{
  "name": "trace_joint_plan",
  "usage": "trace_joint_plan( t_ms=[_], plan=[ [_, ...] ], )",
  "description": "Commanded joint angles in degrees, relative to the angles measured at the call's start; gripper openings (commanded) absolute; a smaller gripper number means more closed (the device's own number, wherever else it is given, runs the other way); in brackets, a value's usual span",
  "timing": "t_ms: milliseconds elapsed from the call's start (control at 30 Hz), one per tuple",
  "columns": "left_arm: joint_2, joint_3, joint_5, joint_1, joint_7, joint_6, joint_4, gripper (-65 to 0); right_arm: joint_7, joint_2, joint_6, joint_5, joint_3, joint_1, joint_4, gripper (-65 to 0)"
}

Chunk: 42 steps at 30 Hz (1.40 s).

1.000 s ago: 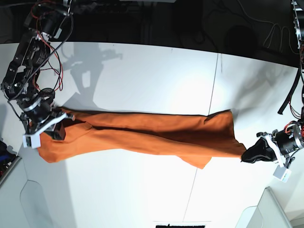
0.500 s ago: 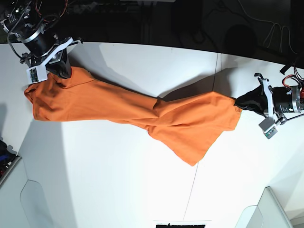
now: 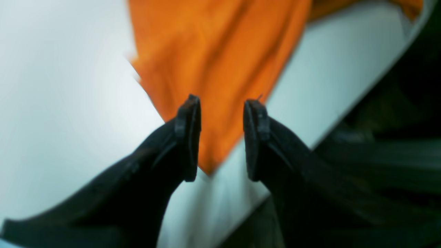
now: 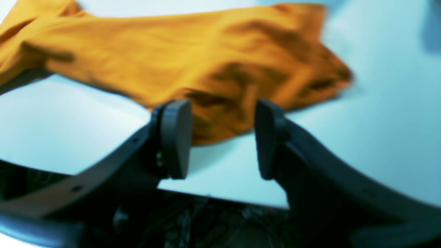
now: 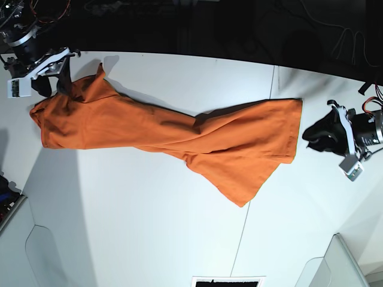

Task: Layout the t-shirt on the table in an organized manner, then fold the t-shirt properly
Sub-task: 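Release the orange shirt ends and lift both grippers away, then lower the left gripper and pinch the shirt's wide end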

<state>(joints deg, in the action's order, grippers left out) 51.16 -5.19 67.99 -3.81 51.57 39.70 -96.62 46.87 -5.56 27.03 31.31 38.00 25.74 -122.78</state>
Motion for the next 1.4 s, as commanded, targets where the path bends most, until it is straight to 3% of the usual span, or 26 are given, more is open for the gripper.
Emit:
trace_joint_plan(
  t_ms=[0, 133, 333, 467, 667, 900, 1100, 1367],
  plan=[
    [-0.1, -0.6, 0.2, 1.7, -1.7, 0.3, -0.5, -41.7, -0.3, -0.3, -0.2, 1.6, 1.1, 0.5, -1.1, -35.3],
    [-5.7, 1.7, -3.8, 5.2, -2.6, 0.3, -0.5, -41.8, -0.6, 0.0, -0.2, 2.3, 1.5, 2.7, 1.2, -35.3],
    [-14.2, 11.7, -7.8, 11.1, -5.3, 0.3, -0.5, -41.8, -4.6, 1.5, -0.2, 2.1, 1.1, -0.1, 11.1, -35.3],
    [-19.9, 18.9, -17.1, 15.7, -7.2, 0.3, -0.4, -41.8, -4.6, 2.6, 0.2, 2.1, 1.0, -4.3, 16.3, -35.3],
    [-23.6, 26.0, -31.0, 20.8, -15.6, -1.2, 7.1, -41.8, -4.5, 3.8, 0.2, 1.3, 1.0, -9.3, 21.3, -36.3],
    [-27.3, 28.1, -35.6, 30.3, -20.9, -1.8, 29.9, -41.8, -4.2, 4.0, 0.5, -0.5, 0.9, -10.4, 22.5, -65.0],
    [-29.6, 28.1, -39.9, 36.1, -26.0, -2.1, 45.9, -41.8, -3.8, 4.0, 3.0, -0.2, 0.9, -10.0, 22.5, -65.0],
    [-31.2, 28.1, -45.3, 40.4, -28.0, -14.9, 57.7, -44.2, -1.1, 3.1, 4.6, 2.9, 2.9, -7.8, 21.6, -65.0]
  ],
)
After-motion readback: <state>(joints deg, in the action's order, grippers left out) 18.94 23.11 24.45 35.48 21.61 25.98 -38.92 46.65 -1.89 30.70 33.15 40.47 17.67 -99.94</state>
